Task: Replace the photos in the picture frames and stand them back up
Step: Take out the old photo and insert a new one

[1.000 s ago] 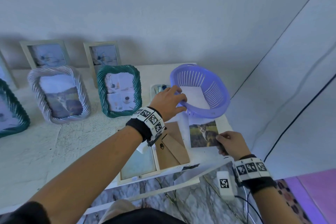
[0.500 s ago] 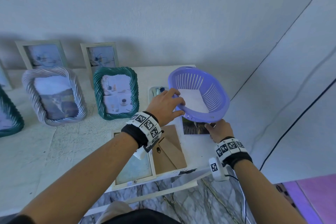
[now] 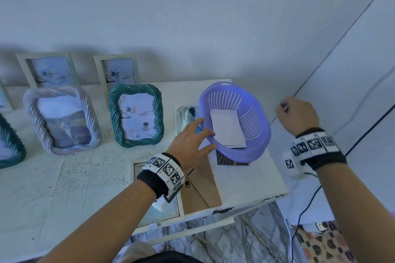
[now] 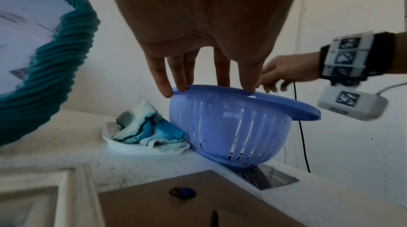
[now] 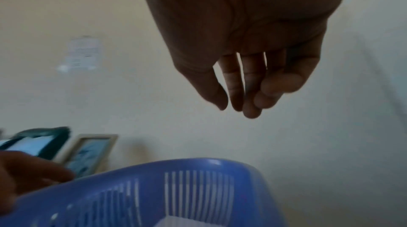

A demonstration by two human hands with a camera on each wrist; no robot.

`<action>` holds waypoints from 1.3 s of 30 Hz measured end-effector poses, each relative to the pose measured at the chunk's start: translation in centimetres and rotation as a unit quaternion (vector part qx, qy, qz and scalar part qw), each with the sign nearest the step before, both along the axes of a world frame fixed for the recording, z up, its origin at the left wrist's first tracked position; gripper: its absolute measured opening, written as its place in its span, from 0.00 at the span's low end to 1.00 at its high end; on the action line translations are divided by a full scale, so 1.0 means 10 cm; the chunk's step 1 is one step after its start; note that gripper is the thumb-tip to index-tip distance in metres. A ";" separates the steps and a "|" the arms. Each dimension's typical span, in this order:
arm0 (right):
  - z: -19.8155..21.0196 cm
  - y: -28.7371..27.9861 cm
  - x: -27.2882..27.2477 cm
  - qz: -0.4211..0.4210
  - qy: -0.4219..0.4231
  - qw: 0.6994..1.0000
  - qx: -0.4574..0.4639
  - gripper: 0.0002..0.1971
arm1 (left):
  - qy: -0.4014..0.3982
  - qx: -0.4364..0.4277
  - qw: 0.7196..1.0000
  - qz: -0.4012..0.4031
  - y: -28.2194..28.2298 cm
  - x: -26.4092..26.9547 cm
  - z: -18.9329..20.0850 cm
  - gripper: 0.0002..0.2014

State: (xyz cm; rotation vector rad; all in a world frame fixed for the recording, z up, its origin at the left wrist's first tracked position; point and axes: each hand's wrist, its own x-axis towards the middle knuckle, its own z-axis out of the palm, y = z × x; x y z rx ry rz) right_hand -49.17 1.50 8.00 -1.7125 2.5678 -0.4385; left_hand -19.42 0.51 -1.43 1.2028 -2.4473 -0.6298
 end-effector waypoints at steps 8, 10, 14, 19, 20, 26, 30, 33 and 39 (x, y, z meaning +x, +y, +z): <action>-0.11 -1.04 0.94 0.253 0.124 0.931 0.233 0.19 | 0.010 -0.009 1.000 0.010 0.01 -0.05 -0.01 0.18; -0.31 -1.23 1.06 0.256 0.168 0.907 0.290 0.20 | 0.008 -0.015 1.000 0.013 0.01 -0.05 -0.01 0.17; -0.63 -1.38 1.03 0.255 0.230 0.862 0.373 0.29 | 0.007 -0.020 1.000 0.016 0.02 -0.04 -0.02 0.17; -0.72 -1.43 1.00 0.237 0.197 0.877 0.369 0.44 | 0.010 -0.026 0.999 0.017 0.01 -0.05 -0.04 0.17; -0.75 -1.44 0.99 0.234 0.194 0.885 0.352 0.49 | 0.009 -0.025 0.999 0.017 0.01 -0.05 -0.04 0.17; -0.52 -1.34 0.99 0.229 0.150 0.921 0.276 0.19 | 0.013 -0.028 0.999 0.013 0.01 -0.04 -0.03 0.17; -0.15 -1.22 0.96 0.230 0.078 0.948 0.206 0.15 | 0.066 0.002 0.998 0.019 0.01 0.01 0.01 0.19; 0.24 -1.04 0.96 0.234 0.046 0.965 0.109 0.15 | 0.157 0.010 0.986 0.048 -0.01 0.08 0.11 0.18; 0.76 -0.47 1.24 0.334 -0.048 0.939 -0.059 0.14 | 0.317 0.057 0.937 0.132 0.01 0.27 0.50 0.17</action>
